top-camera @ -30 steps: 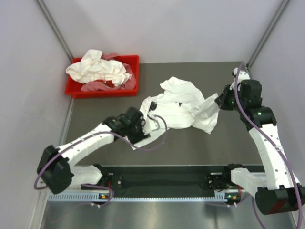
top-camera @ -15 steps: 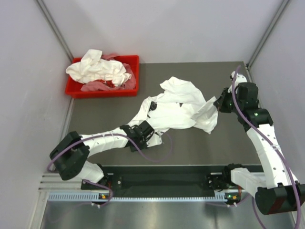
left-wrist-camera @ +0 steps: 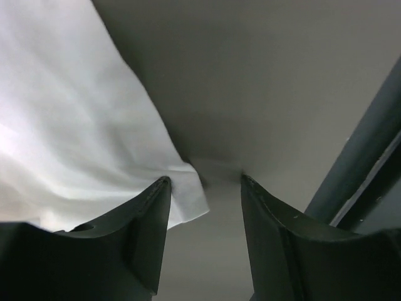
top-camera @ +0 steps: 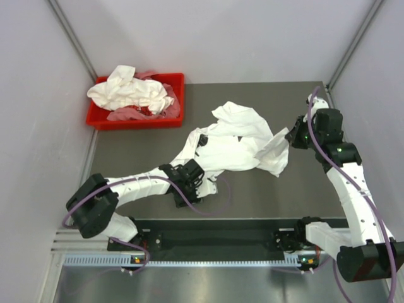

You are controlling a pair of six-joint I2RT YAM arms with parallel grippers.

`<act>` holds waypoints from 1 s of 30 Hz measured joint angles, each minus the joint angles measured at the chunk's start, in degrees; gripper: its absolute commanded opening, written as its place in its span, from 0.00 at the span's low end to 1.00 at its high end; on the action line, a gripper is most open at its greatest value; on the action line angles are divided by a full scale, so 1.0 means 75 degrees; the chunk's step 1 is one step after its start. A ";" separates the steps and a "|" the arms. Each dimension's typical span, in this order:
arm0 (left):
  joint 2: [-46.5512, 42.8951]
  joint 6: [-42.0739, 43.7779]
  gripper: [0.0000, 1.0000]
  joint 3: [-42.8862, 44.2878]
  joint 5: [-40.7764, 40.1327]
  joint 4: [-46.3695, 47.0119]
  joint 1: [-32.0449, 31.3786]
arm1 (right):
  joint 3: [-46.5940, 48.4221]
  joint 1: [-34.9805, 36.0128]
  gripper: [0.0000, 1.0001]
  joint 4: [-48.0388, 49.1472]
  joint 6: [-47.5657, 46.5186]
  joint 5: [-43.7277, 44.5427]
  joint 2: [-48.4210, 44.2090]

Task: Fold and stack the t-shirts
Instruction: Flatten the tshirt out

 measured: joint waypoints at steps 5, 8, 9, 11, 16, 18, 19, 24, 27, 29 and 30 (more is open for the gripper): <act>0.0058 -0.0061 0.42 -0.0003 0.0189 0.0105 0.0003 | 0.0000 0.0000 0.00 -0.0003 -0.0003 0.0000 0.0003; 0.0122 -0.0102 0.11 -0.0015 -0.0006 0.0297 -0.0009 | 0.0000 0.0000 0.00 -0.0017 -0.0003 0.0000 0.0003; 0.0134 -0.0090 0.00 -0.0026 -0.0119 0.0379 -0.0029 | 0.0000 0.0000 0.00 -0.0023 0.0000 0.0000 0.0003; 0.0146 -0.0067 0.00 -0.0047 -0.0347 0.0527 -0.0050 | 0.0000 -0.0003 0.00 -0.0026 -0.0003 0.0003 0.0003; 0.0020 -0.0198 0.00 -0.0061 -0.1008 0.0632 0.0029 | 0.0015 -0.0143 0.00 -0.0038 -0.0003 0.0015 0.0003; -0.0256 -0.0271 0.00 0.0187 -0.1122 0.0268 0.0385 | 0.0108 -0.0303 0.00 -0.0096 -0.0009 0.0079 0.0000; -0.0440 -0.0289 0.00 0.0455 -0.1102 0.0044 0.0688 | 0.0227 -0.0428 0.00 -0.0154 -0.0035 0.0108 0.0000; -0.0880 -0.0347 0.00 0.3649 -0.1040 -0.1064 0.2302 | 0.1673 -0.1256 0.00 -0.0425 -0.0134 0.0230 0.0044; -0.0755 -0.0341 0.00 0.5502 -0.1157 -0.1463 0.2430 | 0.3110 -0.1486 0.00 -0.0399 -0.0181 0.0254 0.0417; -0.0341 -0.0338 0.00 0.6720 -0.1303 -0.1673 0.2483 | 0.4121 -0.1582 0.00 -0.0207 -0.0189 0.0254 0.0918; 0.0070 -0.0335 0.00 0.7504 -0.1294 -0.1926 0.2594 | 0.4543 -0.1629 0.00 -0.0105 -0.0184 0.0251 0.1192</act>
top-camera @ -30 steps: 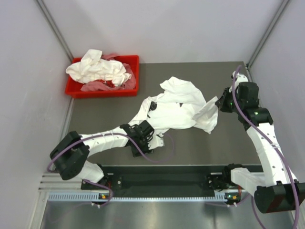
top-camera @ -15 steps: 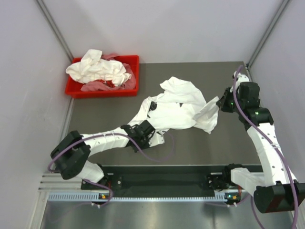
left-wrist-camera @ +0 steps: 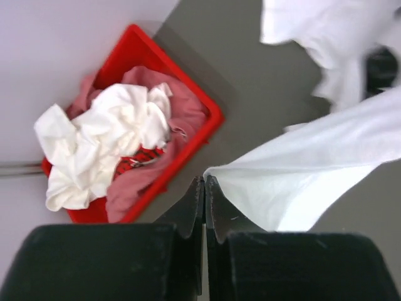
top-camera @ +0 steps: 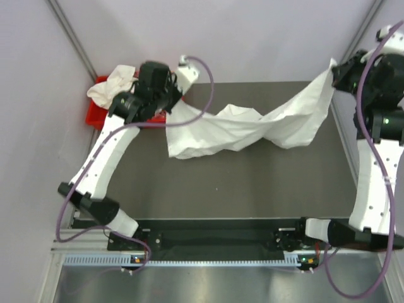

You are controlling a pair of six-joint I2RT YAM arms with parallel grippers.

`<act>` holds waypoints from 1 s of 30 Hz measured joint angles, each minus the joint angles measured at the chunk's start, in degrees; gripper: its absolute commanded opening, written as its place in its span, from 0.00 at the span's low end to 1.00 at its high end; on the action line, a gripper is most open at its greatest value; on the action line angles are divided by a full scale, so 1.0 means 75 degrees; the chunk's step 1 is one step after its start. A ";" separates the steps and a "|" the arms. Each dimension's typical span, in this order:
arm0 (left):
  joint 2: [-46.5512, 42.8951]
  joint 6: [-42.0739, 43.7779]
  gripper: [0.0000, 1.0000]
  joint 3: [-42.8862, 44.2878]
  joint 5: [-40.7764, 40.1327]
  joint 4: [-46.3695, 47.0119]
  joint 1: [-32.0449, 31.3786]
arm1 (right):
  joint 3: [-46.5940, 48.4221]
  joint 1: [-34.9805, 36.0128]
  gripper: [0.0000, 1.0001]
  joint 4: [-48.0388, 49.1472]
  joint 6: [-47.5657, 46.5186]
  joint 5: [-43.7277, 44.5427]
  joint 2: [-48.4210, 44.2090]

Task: Fold and stack the t-shirts
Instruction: Flatten the tshirt out

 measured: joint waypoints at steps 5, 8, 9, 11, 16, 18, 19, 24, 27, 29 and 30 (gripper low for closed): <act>0.2943 -0.0178 0.00 0.4409 -0.0085 -0.0093 0.1110 | 0.3465 -0.0321 0.00 0.0224 0.0373 -0.0321 0.2702; 0.4380 -0.0242 0.00 0.6056 -0.0510 0.0440 0.1547 | 0.5761 -0.0504 0.00 0.0679 0.0933 -0.0621 0.4669; 0.4814 -0.0262 0.00 0.6458 -0.0758 0.0723 0.1644 | 0.6091 -0.0577 0.00 0.1049 0.1233 -0.0766 0.5123; 0.5505 -0.0289 0.00 0.7070 -0.1207 0.1105 0.1746 | 0.6126 -0.0697 0.00 0.1775 0.1734 -0.0889 0.5552; 0.6333 -0.0248 0.00 0.7501 -0.1682 0.1985 0.1676 | 0.6222 -0.0962 0.00 0.2990 0.2527 -0.0816 0.6033; 0.6379 -0.0204 0.00 0.7501 -0.1699 0.2299 0.1568 | 0.6228 -0.1131 0.00 0.3328 0.2597 -0.0836 0.5992; 0.6376 -0.0160 0.00 0.7501 -0.1699 0.2454 0.1486 | 0.6213 -0.1271 0.00 0.3471 0.2597 -0.0889 0.5922; 0.5951 0.0137 0.00 0.6968 -0.1693 0.3080 0.0982 | 0.5531 -0.2002 0.00 0.3491 0.2474 -0.1244 0.5141; 0.5388 0.0131 0.00 0.5971 -0.1530 0.3031 0.0752 | 0.4494 -0.2352 0.00 0.2981 0.2151 -0.1346 0.4249; 0.4940 -0.0044 0.00 0.5047 -0.1204 0.2812 0.0708 | 0.3086 -0.2428 0.00 0.2789 0.1851 -0.1311 0.3290; 0.4779 -0.0122 0.00 0.4657 -0.1064 0.2690 0.0714 | 0.2124 -0.2454 0.00 0.2556 0.1725 -0.1271 0.2640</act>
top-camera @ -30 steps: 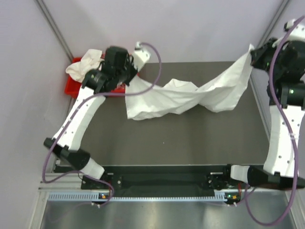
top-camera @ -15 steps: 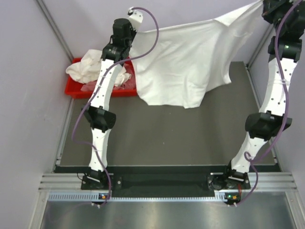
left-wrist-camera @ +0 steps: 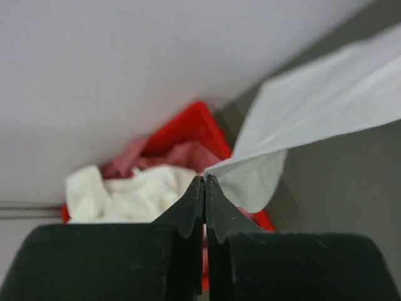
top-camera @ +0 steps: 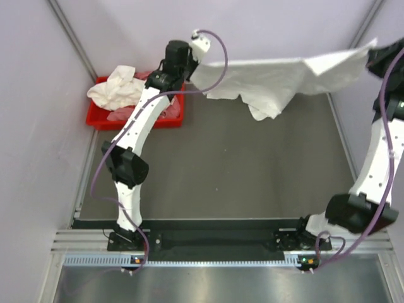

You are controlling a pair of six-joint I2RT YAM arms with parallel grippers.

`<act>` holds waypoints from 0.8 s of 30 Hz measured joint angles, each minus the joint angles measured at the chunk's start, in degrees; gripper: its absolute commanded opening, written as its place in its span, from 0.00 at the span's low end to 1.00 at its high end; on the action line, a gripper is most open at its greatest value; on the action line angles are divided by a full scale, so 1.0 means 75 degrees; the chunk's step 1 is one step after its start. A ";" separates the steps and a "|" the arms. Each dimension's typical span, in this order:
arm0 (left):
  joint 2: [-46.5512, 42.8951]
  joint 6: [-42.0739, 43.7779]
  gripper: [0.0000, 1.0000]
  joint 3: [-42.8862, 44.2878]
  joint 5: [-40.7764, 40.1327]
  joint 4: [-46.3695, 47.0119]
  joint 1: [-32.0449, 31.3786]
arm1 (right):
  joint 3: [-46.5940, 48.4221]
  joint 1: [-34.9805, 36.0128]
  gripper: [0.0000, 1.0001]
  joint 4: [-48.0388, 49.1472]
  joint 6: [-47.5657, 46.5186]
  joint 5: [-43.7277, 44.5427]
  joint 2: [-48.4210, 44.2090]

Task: Fold and stack the t-shirts
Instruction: Flatten the tshirt out

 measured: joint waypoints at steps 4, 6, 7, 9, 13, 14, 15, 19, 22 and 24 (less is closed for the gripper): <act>-0.0784 -0.0286 0.00 -0.2055 0.0752 -0.0863 0.0050 | -0.3590 0.0055 0.00 -0.0685 -0.0195 0.0350 -0.2480; -0.1180 -0.0326 0.00 -0.3194 0.1122 -0.1431 0.0000 | -0.4925 0.0090 0.00 -0.1186 -0.0152 0.0554 -0.3494; -0.1448 -0.0332 0.00 -0.3870 0.1297 -0.1556 -0.0050 | -0.5549 0.0108 0.00 -0.1550 -0.0090 0.0685 -0.3978; -0.1955 -0.0315 0.00 -0.5135 0.1562 -0.2037 -0.0291 | -0.6458 0.0146 0.00 -0.2130 0.0032 0.0947 -0.4610; -0.3002 -0.0309 0.00 -0.7472 0.2107 -0.2987 -0.1157 | -0.7944 0.0417 0.00 -0.3471 0.0414 0.1399 -0.5292; -0.3104 -0.0309 0.00 -0.7656 0.2189 -0.3139 -0.1341 | -0.8259 0.0513 0.00 -0.3800 0.0539 0.1489 -0.5394; -0.3308 -0.0309 0.00 -0.7979 0.2326 -0.3284 -0.1451 | -0.8542 0.0600 0.00 -0.4036 0.0673 0.1545 -0.5523; -0.4377 -0.0291 0.00 -0.9081 0.2780 -0.4208 -0.1434 | -0.9087 0.0933 0.00 -0.4954 0.1011 0.1716 -0.6065; -0.5100 -0.0198 0.00 -0.9568 0.2920 -0.4785 -0.1384 | -0.9063 0.1233 0.00 -0.5327 0.1067 0.1961 -0.6239; -0.5493 -0.0093 0.00 -0.9879 0.2920 -0.5027 -0.1384 | -0.9008 0.1475 0.00 -0.5528 0.1037 0.2186 -0.6280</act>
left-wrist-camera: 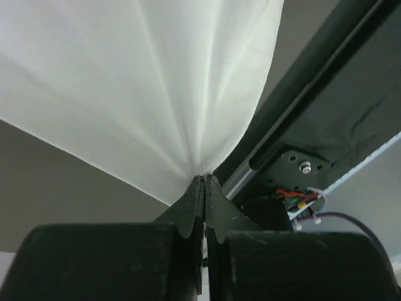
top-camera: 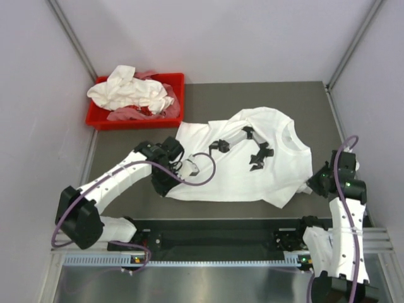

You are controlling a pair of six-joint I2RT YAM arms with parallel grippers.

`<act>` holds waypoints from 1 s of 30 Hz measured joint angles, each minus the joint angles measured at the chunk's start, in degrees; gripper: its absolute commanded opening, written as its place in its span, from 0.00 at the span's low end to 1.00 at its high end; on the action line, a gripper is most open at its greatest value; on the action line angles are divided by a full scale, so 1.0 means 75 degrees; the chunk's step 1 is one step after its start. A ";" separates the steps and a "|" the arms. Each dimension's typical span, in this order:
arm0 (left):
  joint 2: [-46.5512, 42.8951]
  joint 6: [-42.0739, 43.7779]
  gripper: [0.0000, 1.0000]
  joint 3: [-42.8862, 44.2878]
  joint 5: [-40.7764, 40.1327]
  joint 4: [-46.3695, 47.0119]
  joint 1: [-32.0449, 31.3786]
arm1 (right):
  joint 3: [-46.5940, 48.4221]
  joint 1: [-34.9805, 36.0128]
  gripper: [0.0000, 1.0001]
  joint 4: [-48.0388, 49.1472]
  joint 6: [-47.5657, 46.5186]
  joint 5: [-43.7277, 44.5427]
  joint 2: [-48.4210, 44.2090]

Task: Fold and stack the t-shirts
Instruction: Flatten the tshirt out, then fold the tshirt

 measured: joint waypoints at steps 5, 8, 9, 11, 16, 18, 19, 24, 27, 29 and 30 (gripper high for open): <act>-0.0230 0.0064 0.00 -0.0860 -0.0289 -0.0044 -0.0006 | -0.0181 0.0329 0.00 -0.0015 -0.0020 0.0055 0.0076; 0.0143 0.0061 0.00 -0.0997 -0.0361 0.0082 0.0000 | -0.0606 0.0332 0.00 -0.0122 0.0061 -0.0128 0.0061; 0.0201 0.0064 0.00 -0.0997 -0.0358 0.0114 0.0000 | -0.0629 0.0329 0.00 -0.0245 0.0099 -0.0108 0.0093; 0.0227 0.0082 0.00 -0.0997 -0.0350 0.0146 0.0000 | -0.0627 0.0326 0.00 -0.0321 0.0119 -0.0026 0.0105; 0.0230 0.0233 0.48 -0.0918 -0.0230 0.0114 0.0000 | -0.0621 0.0323 0.81 -0.0388 0.0245 0.0184 0.0175; 0.0230 0.0303 0.99 -0.0699 -0.0230 0.0032 0.0009 | -0.0466 0.0323 0.97 -0.0527 0.0245 0.0510 0.0254; 0.0224 0.0361 0.99 -0.0527 -0.0239 0.0017 0.0055 | -0.0245 0.0323 1.00 -0.0600 0.0219 0.0737 0.0356; 0.0265 0.0370 0.97 0.1102 0.0157 0.0309 0.1859 | 0.1198 0.0326 0.90 0.0554 -0.0396 0.0734 0.0898; 0.0603 -0.0286 0.52 0.2308 -0.0026 0.1309 0.3290 | 0.2040 0.0376 0.77 0.1737 -0.0799 0.0035 0.2110; 0.1160 -0.0758 0.43 0.2812 -0.0388 0.1941 0.3538 | 0.2716 0.0460 0.64 0.2349 -0.1081 -0.0347 0.3334; 0.1530 -0.0965 0.42 0.3034 -0.0510 0.2113 0.3515 | 0.3057 0.0527 0.60 0.2632 -0.1253 -0.0507 0.4007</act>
